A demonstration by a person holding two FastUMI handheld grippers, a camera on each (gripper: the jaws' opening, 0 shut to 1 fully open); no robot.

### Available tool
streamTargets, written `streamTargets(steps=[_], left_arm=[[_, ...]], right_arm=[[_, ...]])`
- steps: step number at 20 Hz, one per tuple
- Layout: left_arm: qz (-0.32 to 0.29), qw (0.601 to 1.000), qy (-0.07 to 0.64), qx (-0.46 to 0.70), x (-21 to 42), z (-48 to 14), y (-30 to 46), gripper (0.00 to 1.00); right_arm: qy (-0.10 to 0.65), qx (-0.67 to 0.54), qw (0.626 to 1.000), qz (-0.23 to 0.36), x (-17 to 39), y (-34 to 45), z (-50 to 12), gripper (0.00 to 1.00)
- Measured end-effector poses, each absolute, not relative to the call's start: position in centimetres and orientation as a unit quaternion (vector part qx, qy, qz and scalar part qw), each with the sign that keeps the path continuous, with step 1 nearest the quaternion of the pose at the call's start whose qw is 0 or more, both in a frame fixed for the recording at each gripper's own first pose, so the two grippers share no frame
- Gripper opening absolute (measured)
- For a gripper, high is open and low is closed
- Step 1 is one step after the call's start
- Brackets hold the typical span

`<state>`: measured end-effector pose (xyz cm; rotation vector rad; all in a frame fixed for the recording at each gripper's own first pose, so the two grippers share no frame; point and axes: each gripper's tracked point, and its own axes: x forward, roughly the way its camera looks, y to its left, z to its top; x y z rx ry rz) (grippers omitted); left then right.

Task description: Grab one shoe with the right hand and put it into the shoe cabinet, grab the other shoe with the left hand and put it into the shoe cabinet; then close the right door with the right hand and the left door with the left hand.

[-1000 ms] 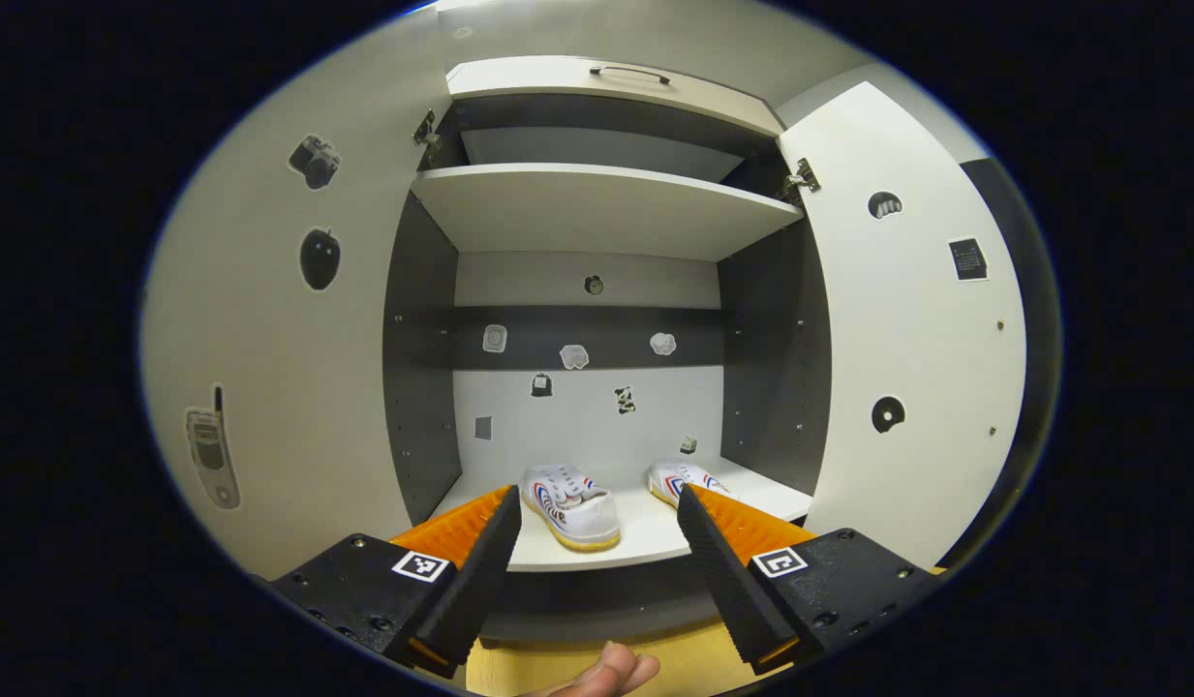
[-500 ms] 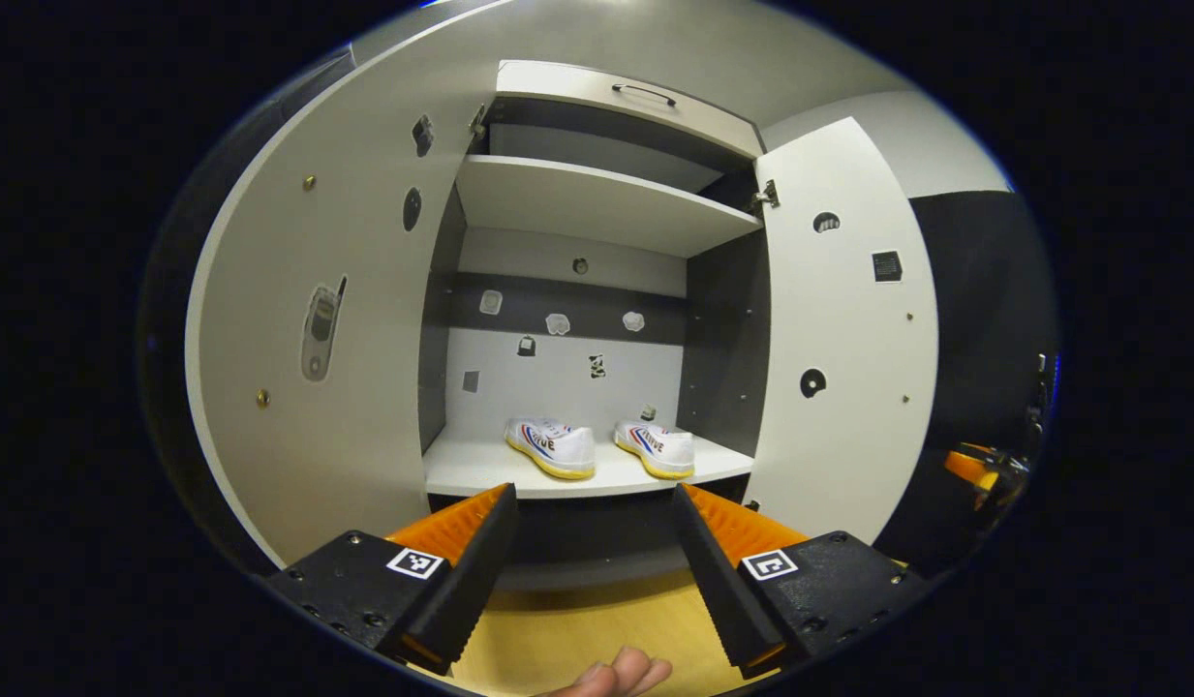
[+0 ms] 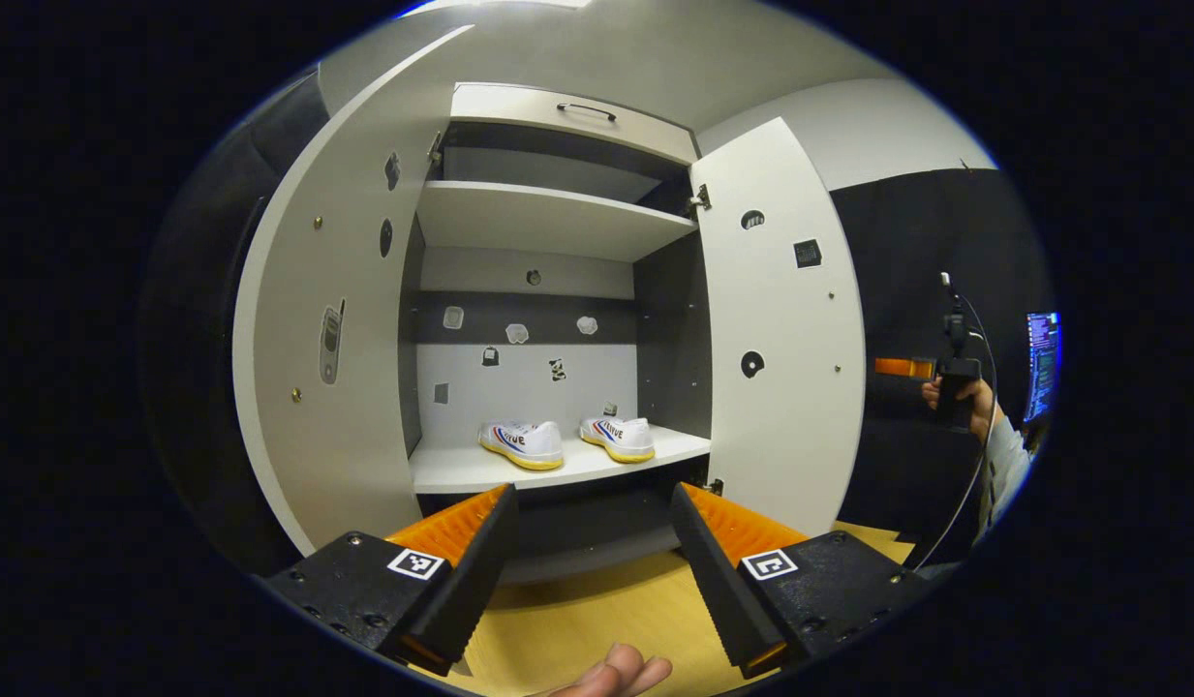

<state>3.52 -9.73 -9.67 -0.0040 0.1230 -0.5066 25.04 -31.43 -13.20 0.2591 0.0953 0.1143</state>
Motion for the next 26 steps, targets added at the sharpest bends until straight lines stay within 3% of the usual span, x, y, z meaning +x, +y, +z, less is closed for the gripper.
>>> streamTargets(steps=[4, 12, 15, 16, 17, 19, 20, 22, 26], left_arm=[[-0.258, 0.964, 0.067, -0.013, 1.5, -10.6, -8.0, 0.97], [-0.233, 0.969, 0.07, -0.054, -3.1, -13.2, -2.1, 0.97], [-0.218, 0.971, 0.076, -0.057, -4.9, -14.4, 0.3, 0.97], [-0.214, 0.972, 0.075, -0.059, -5.4, -14.6, 1.2, 0.96], [-0.21, 0.973, 0.074, -0.06, -5.9, -14.8, 1.9, 0.96], [-0.2, 0.975, 0.071, -0.066, -6.8, -14.9, 3.4, 0.96], [-0.197, 0.976, 0.072, -0.067, -7.3, -15.1, 3.9, 0.96], [-0.189, 0.977, 0.073, -0.064, -8.0, -15.2, 4.9, 1.0], [-0.172, 0.982, 0.064, -0.05, -8.8, -14.4, 6.6, 0.96]], right_arm=[[0.039, 0.161, 0.983, 0.085, 26.8, -27.8, -10.2, 1.0], [0.083, 0.15, 0.977, 0.126, 29.4, -18.4, -11.0, 1.0], [0.086, 0.103, 0.981, 0.139, 28.3, -15.1, -10.1, 1.0], [0.081, 0.085, 0.984, 0.135, 27.7, -15.1, -9.4, 0.88], [0.084, 0.087, 0.982, 0.146, 27.5, -14.1, -9.3, 0.91], [0.106, 0.105, 0.977, 0.153, 26.7, -12.1, -9.7, 0.86], [0.106, 0.108, 0.976, 0.156, 26.4, -11.0, -9.6, 0.9], [0.091, 0.09, 0.98, 0.155, 25.9, -9.2, -8.6, 0.85], [0.09, 0.079, 0.981, 0.152, 24.7, -6.1, -8.4, 0.9]])
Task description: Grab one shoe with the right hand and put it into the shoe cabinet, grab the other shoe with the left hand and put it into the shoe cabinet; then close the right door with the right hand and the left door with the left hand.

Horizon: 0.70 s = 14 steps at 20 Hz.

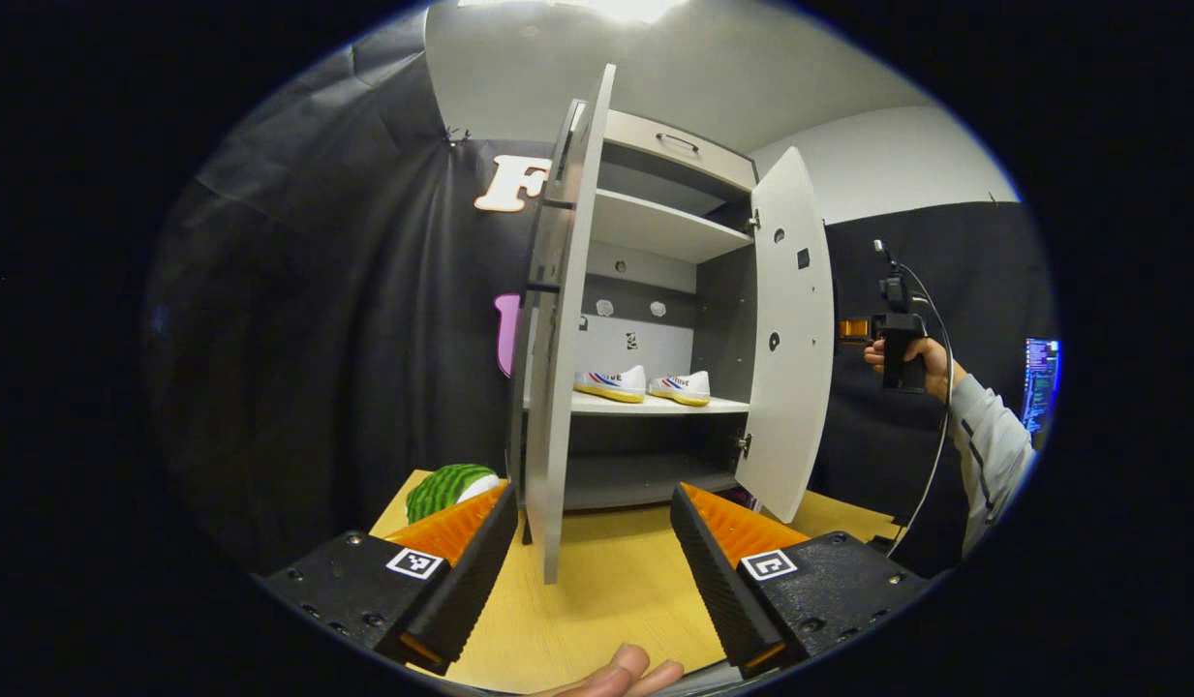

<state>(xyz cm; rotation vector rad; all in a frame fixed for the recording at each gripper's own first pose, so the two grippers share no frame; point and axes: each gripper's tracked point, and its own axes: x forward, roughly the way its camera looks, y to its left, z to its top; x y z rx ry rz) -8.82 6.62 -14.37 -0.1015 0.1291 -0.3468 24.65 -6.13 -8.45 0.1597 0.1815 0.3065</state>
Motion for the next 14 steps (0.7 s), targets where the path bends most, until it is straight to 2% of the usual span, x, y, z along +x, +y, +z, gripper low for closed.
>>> streamTargets(steps=[1, 2, 3, 8, 9, 11, 12, 13, 14], left_arm=[[-0.169, 0.982, 0.061, -0.049, -9.0, -14.1, 7.0, 0.96], [-0.167, 0.983, 0.058, -0.047, -9.2, -14.0, 7.3, 1.0], [-0.164, 0.984, 0.056, -0.044, -9.4, -13.8, 7.7, 0.96], [-0.145, 0.987, 0.057, -0.039, -9.1, -13.9, 8.7, 0.96], [-0.143, 0.987, 0.06, -0.037, -9.0, -14.0, 8.5, 0.96], [-0.146, 0.987, 0.064, -0.032, -8.9, -13.9, 8.0, 0.96], [-0.147, 0.986, 0.068, -0.031, -9.0, -14.0, 7.7, 0.92], [-0.149, 0.986, 0.068, -0.033, -9.0, -13.8, 7.4, 0.96], [-0.153, 0.985, 0.069, -0.033, -9.3, -13.6, 7.0, 0.96]], right_arm=[[0.093, 0.085, 0.981, 0.15, 24.6, -5.8, -8.5, 0.9], [0.094, 0.088, 0.981, 0.148, 24.5, -5.7, -8.5, 0.9], [0.095, 0.093, 0.981, 0.145, 24.5, -5.5, -8.5, 0.9], [0.091, 0.104, 0.983, 0.121, 24.2, -5.6, -8.6, 0.9], [0.088, 0.104, 0.984, 0.111, 24.0, -5.5, -8.5, 0.87], [0.078, 0.099, 0.987, 0.1, 23.6, -4.9, -8.2, 0.9], [0.074, 0.102, 0.987, 0.1, 23.4, -4.3, -8.1, 0.9], [0.071, 0.106, 0.986, 0.108, 23.1, -3.4, -8.1, 0.9], [0.072, 0.114, 0.984, 0.116, 22.9, -2.3, -8.2, 0.9]])
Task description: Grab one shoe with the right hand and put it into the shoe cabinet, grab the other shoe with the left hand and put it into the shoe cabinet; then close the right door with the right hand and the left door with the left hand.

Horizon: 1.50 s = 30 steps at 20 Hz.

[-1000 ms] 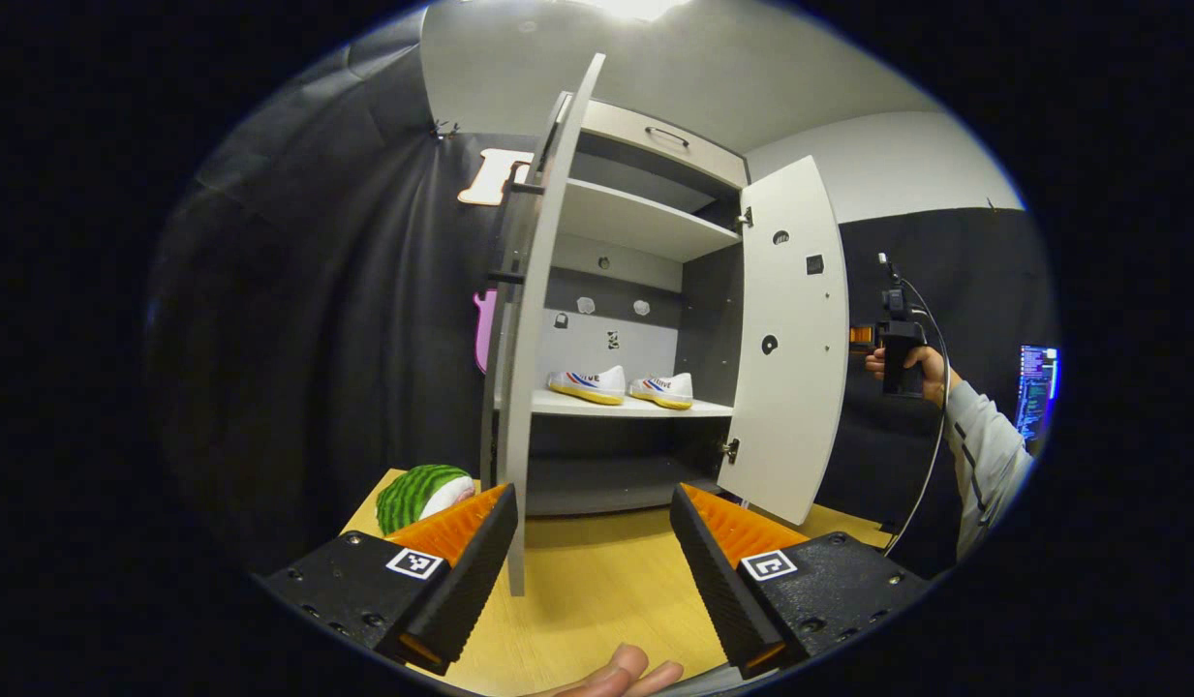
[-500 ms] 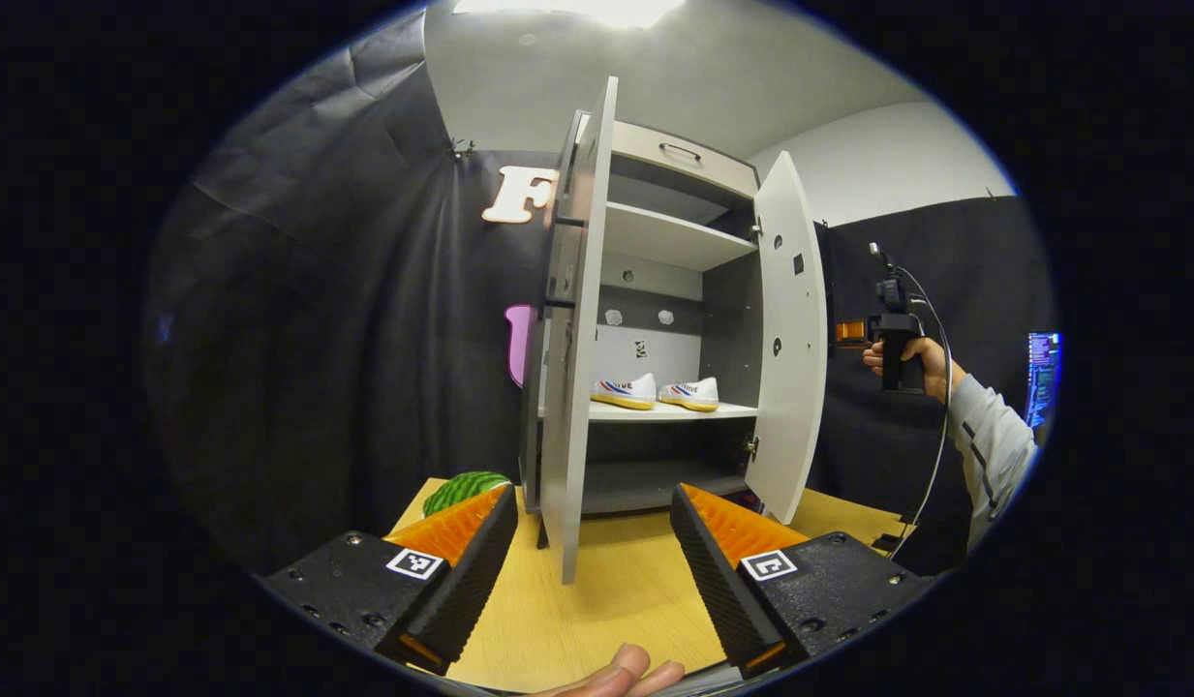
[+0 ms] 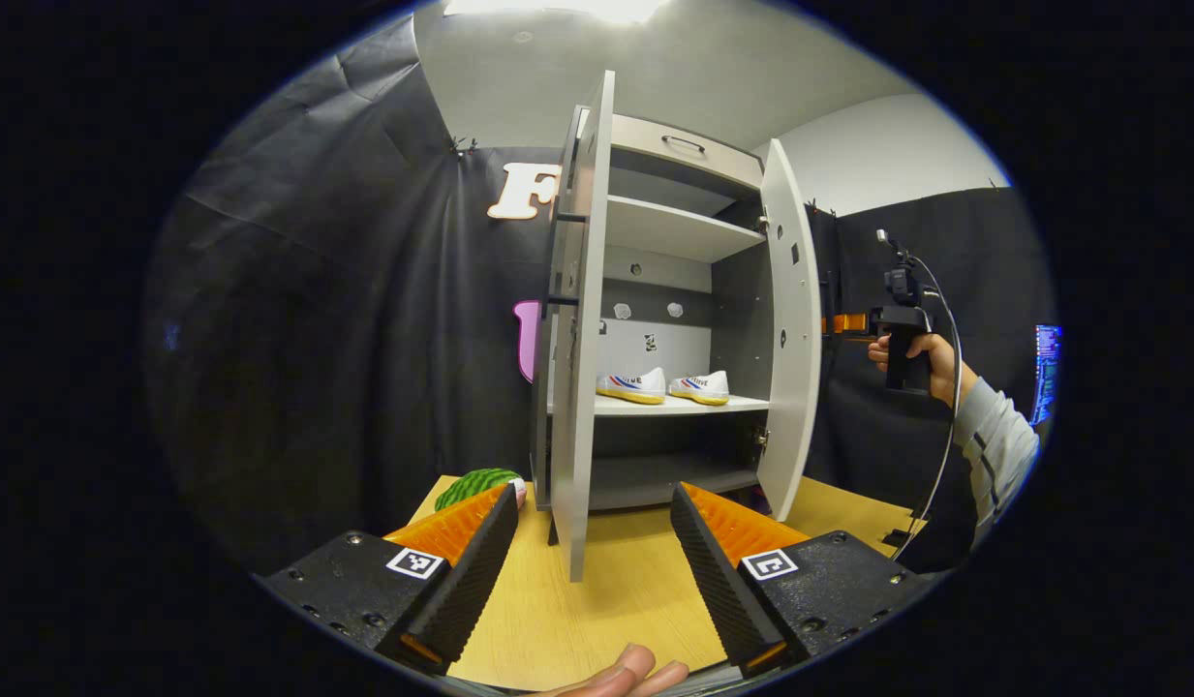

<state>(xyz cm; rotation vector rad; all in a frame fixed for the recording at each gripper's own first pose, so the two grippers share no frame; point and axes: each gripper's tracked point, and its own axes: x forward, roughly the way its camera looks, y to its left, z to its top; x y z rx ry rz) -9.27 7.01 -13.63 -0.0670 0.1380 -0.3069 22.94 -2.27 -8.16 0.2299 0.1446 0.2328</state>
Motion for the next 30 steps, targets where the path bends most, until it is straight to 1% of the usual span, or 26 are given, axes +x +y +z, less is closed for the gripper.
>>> streamTargets(steps=[1, 2, 3, 4, 5, 7, 8, 9, 10, 11, 12, 13, 14, 15, 16, 17, 18, 22, 23, 24, 25, 26, 27, 28, 30], left_arm=[[-0.154, 0.985, 0.069, -0.034, -9.3, -13.5, 6.7, 0.93], [-0.155, 0.985, 0.069, -0.034, -9.4, -13.5, 6.5, 0.96], [-0.154, 0.985, 0.071, -0.033, -9.5, -13.4, 6.4, 0.96], [-0.15, 0.986, 0.071, -0.032, -9.7, -13.5, 6.4, 0.96], [-0.145, 0.986, 0.071, -0.03, -9.6, -13.3, 6.7, 0.96], [-0.136, 0.988, 0.074, -0.027, -9.0, -13.5, 7.0, 0.96], [-0.135, 0.988, 0.071, -0.027, -8.8, -13.4, 7.3, 0.96], [-0.134, 0.988, 0.071, -0.028, -8.5, -13.3, 7.5, 0.96], [-0.13, 0.988, 0.074, -0.028, -8.0, -13.3, 8.3, 0.96], [-0.122, 0.989, 0.076, -0.022, -7.5, -13.1, 9.2, 0.96], [-0.109, 0.992, 0.065, -0.017, -6.8, -12.5, 10.2, 0.92], [-0.096, 0.994, 0.056, -0.007, -6.0, -11.8, 10.9, 0.96], [-0.088, 0.995, 0.048, -0.003, -5.4, -11.3, 11.5, 0.96], [-0.09, 0.995, 0.042, -0.002, -4.8, -10.9, 11.8, 0.92], [-0.095, 0.995, 0.037, -0.007, -4.4, -10.5, 11.7, 0.96], [-0.094, 0.995, 0.034, -0.011, -3.9, -10.4, 12.2, 0.92], [-0.088, 0.995, 0.037, -0.012, -3.3, -10.3, 12.9, 0.95], [-0.047, 0.997, 0.062, -0.013, -0.6, -9.7, 16.5, 0.95], [-0.043, 0.997, 0.065, -0.027, 0.3, -9.0, 17.2, 0.92], [-0.039, 0.996, 0.073, -0.043, 1.2, -8.5, 17.8, 0.95], [-0.037, 0.995, 0.073, -0.057, 2.4, -7.5, 18.2, 0.92], [-0.037, 0.995, 0.07, -0.064, 3.4, -6.6, 18.6, 0.95], [-0.03, 0.995, 0.063, -0.067, 4.8, -5.5, 19.1, 0.95], [-0.025, 0.996, 0.06, -0.066, 5.9, -4.6, 19.7, 0.95], [-0.028, 0.996, 0.056, -0.06, 7.6, -3.0, 19.8, 0.95]], right_arm=[[0.074, 0.116, 0.983, 0.125, 22.7, -0.9, -8.4, 0.9], [0.073, 0.115, 0.981, 0.137, 22.4, 0.5, -8.5, 0.87], [0.072, 0.121, 0.98, 0.143, 22.3, 2.0, -8.8, 0.92], [0.077, 0.135, 0.979, 0.136, 22.1, 2.7, -9.2, 0.94], [0.075, 0.152, 0.976, 0.133, 21.5, 3.2, -9.1, 0.93], [0.063, 0.163, 0.977, 0.124, 20.8, 3.2, -9.0, 0.92], [0.054, 0.161, 0.977, 0.13, 20.4, 3.3, -8.8, 0.95], [0.053, 0.158, 0.976, 0.137, 20.0, 3.6, -9.3, 0.92], [0.057, 0.159, 0.976, 0.14, 19.7, 3.3, -9.9, 0.95], [0.061, 0.165, 0.974, 0.144, 19.1, 3.1, -10.4, 0.94], [0.065, 0.167, 0.972, 0.151, 18.6, 2.9, -10.9, 0.94], [0.065, 0.168, 0.971, 0.155, 18.0, 2.4, -11.3, 0.94], [0.061, 0.166, 0.972, 0.157, 17.5, 1.9, -11.4, 0.94], [0.056, 0.157, 0.973, 0.159, 16.9, 1.4, -11.7, 0.94], [0.049, 0.149, 0.974, 0.162, 16.2, 0.9, -11.8, 0.92], [0.04, 0.147, 0.973, 0.17, 15.4, 0.7, -11.7, 0.92], [0.036, 0.15, 0.971, 0.184, 14.3, 1.0, -11.7, 0.94], [0.024, 0.127, 0.971, 0.201, 9.5, 0.7, -13.0, 0.96], [0.022, 0.117, 0.972, 0.202, 8.3, 0.9, -13.4, 0.96], [0.025, 0.106, 0.973, 0.203, 7.3, 0.9, -14.1, 0.96], [0.035, 0.101, 0.975, 0.197, 6.6, 0.8, -14.9, 0.96], [0.052, 0.101, 0.976, 0.186, 6.1, 0.4, -15.9, 0.96], [0.065, 0.103, 0.976, 0.178, 5.4, -0.1, -16.7, 0.92], [0.067, 0.107, 0.976, 0.178, 4.9, -0.3, -16.8, 0.96], [0.066, 0.126, 0.975, 0.173, 4.3, -0.7, -16.6, 0.96]])
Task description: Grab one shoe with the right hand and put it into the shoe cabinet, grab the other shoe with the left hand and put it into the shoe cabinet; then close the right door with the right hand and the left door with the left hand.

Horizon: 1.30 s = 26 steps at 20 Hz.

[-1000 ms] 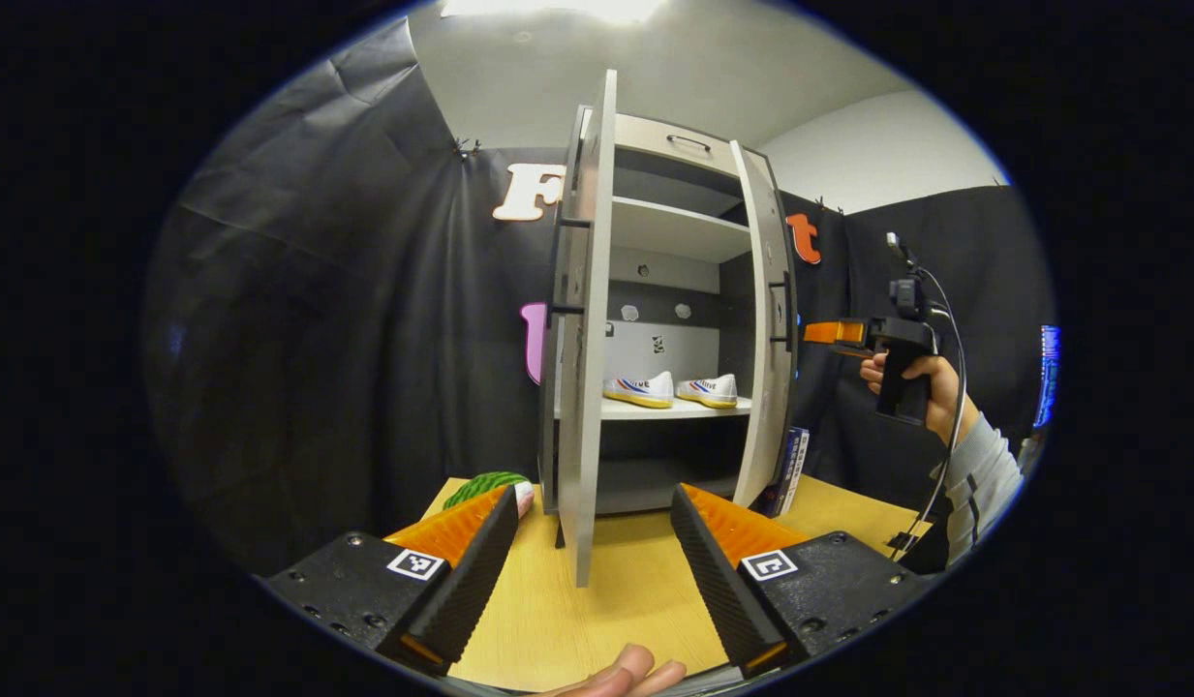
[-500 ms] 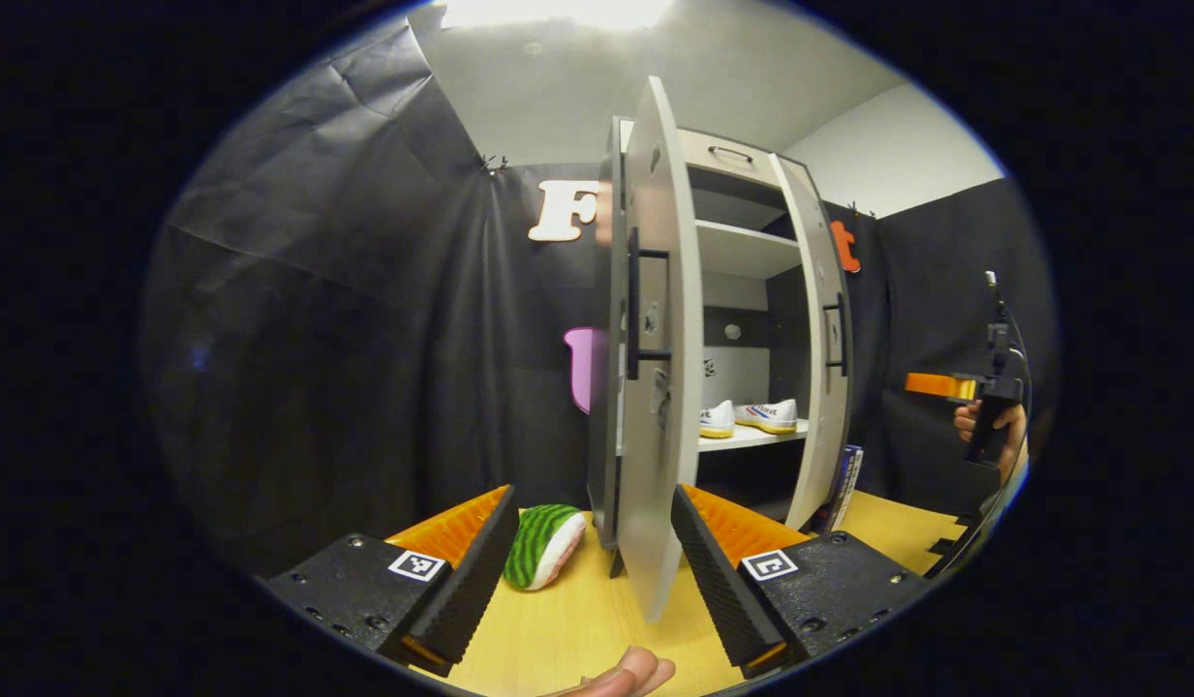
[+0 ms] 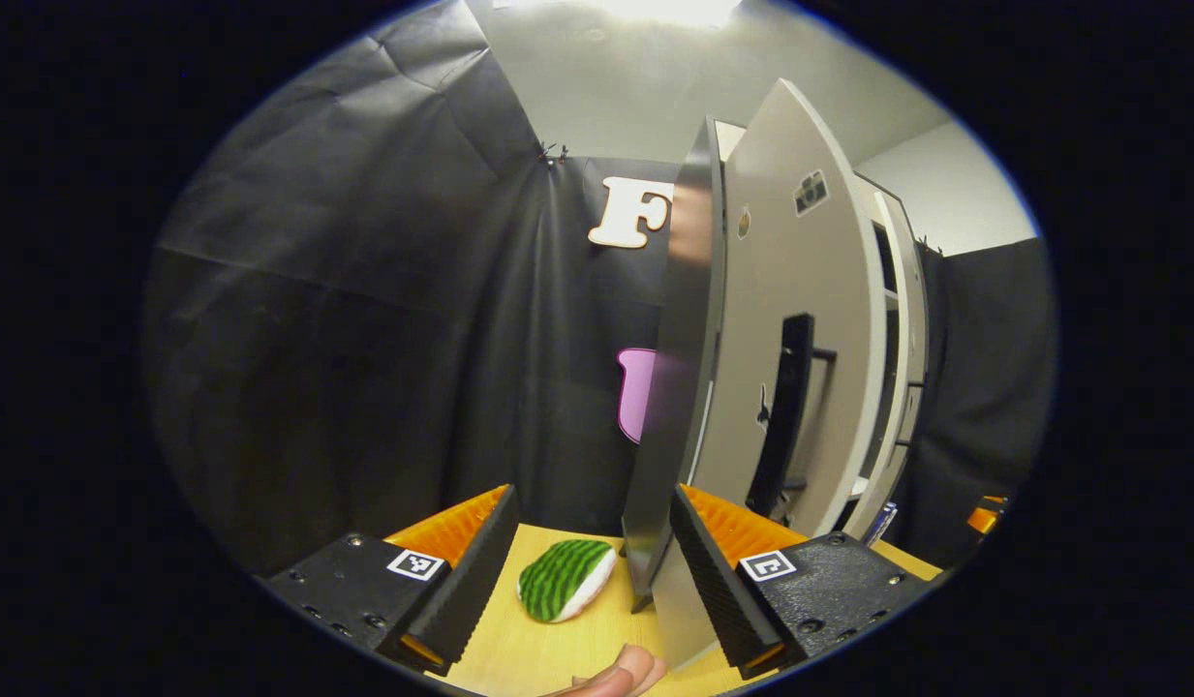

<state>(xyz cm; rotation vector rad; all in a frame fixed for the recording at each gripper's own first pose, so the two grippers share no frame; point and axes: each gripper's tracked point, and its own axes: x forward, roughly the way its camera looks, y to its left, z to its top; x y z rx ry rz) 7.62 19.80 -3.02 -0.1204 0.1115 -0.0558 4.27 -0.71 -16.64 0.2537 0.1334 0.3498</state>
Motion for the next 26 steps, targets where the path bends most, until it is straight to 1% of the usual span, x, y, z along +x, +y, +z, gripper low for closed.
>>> streamTargets(steps=[1, 2, 3, 4, 5, 6, 7, 8, 9, 10, 11, 12, 14, 17, 18, 19, 20, 21, 22, 23, 26], left_arm=[[-0.027, 0.996, 0.057, -0.057, 8.2, -2.5, 19.8, 0.95], [-0.026, 0.996, 0.06, -0.055, 8.7, -2.4, 19.6, 0.91], [-0.03, 0.996, 0.062, -0.057, 9.1, -2.2, 19.0, 0.91], [-0.033, 0.996, 0.069, -0.049, 9.3, -2.3, 18.5, 0.92], [-0.034, 0.996, 0.073, -0.038, 9.5, -2.3, 18.0, 0.91], [-0.04, 0.996, 0.076, -0.032, 9.7, -2.1, 17.2, 0.96], [-0.048, 0.995, 0.077, -0.033, 9.7, -1.9, 16.3, 0.99], [-0.056, 0.995, 0.078, -0.035, 9.4, -1.8, 15.4, 0.96], [-0.055, 0.994, 0.085, -0.031, 9.3, -1.9, 14.7, 0.95], [-0.038, 0.995, 0.092, -0.018, 9.0, -2.2, 15.0, 0.95], [-0.025, 0.995, 0.094, -0.003, 8.9, -2.2, 14.9, 0.89], [-0.017, 0.996, 0.083, 0.013, 8.9, -1.8, 15.0, 0.89], [-0.003, 0.996, 0.077, 0.047, 8.9, -1.6, 14.9, 0.87], [0.001, 0.996, 0.083, 0.035, 8.9, -1.5, 14.4, 0.87], [0.0, 0.996, 0.086, 0.029, 9.0, -1.6, 14.3, 0.9], [0.003, 0.996, 0.092, 0.024, 8.9, -1.7, 14.2, 0.85], [0.003, 0.995, 0.094, 0.023, 9.0, -1.7, 13.8, 0.9], [0.0, 0.995, 0.094, 0.023, 9.0, -1.6, 13.5, 0.85], [-0.004, 0.995, 0.094, 0.021, 8.9, -1.7, 13.1, 0.85], [-0.011, 0.995, 0.095, 0.018, 8.8, -1.7, 12.5, 0.9], [-0.031, 0.994, 0.101, -0.001, 8.6, -2.1, 10.4, 0.9]], right_arm=[[0.071, 0.135, 0.974, 0.17, 4.0, -1.1, -17.1, 0.96], [0.074, 0.143, 0.973, 0.165, 3.6, -1.6, -17.3, 0.96], [0.072, 0.151, 0.974, 0.156, 3.2, -2.2, -17.3, 0.96], [0.066, 0.154, 0.975, 0.148, 2.8, -2.9, -16.9, 0.92], [0.06, 0.155, 0.976, 0.144, 2.3, -3.1, -16.6, 0.92], [0.057, 0.155, 0.976, 0.145, 1.7, -3.2, -16.3, 0.92], [0.054, 0.154, 0.975, 0.148, 1.2, -3.1, -16.2, 0.92], [0.05, 0.152, 0.976, 0.15, 0.6, -3.1, -15.9, 0.92], [0.045, 0.151, 0.976, 0.151, -0.1, -3.2, -15.8, 0.92], [0.04, 0.151, 0.976, 0.154, -0.8, -3.2, -15.6, 0.92], [0.035, 0.152, 0.975, 0.158, -1.5, -2.9, -15.5, 0.92], [0.033, 0.158, 0.974, 0.161, -2.0, -2.7, -15.5, 0.96], [0.035, 0.167, 0.971, 0.17, -2.9, -2.1, -15.5, 0.96], [0.025, 0.147, 0.974, 0.17, -3.6, -1.5, -15.1, 0.96], [0.024, 0.151, 0.972, 0.18, -3.9, -0.9, -14.9, 0.96], [0.027, 0.157, 0.968, 0.194, -4.4, 0.3, -14.9, 0.92], [0.029, 0.159, 0.964, 0.209, -4.9, 1.2, -14.7, 0.96], [0.028, 0.156, 0.963, 0.216, -5.2, 1.7, -14.6, 0.96], [0.026, 0.149, 0.964, 0.217, -5.4, 1.8, -14.5, 0.96], [0.023, 0.142, 0.966, 0.214, -5.6, 1.8, -14.5, 0.96], [0.026, 0.142, 0.965, 0.22, -5.5, 3.5, -14.6, 0.96]])
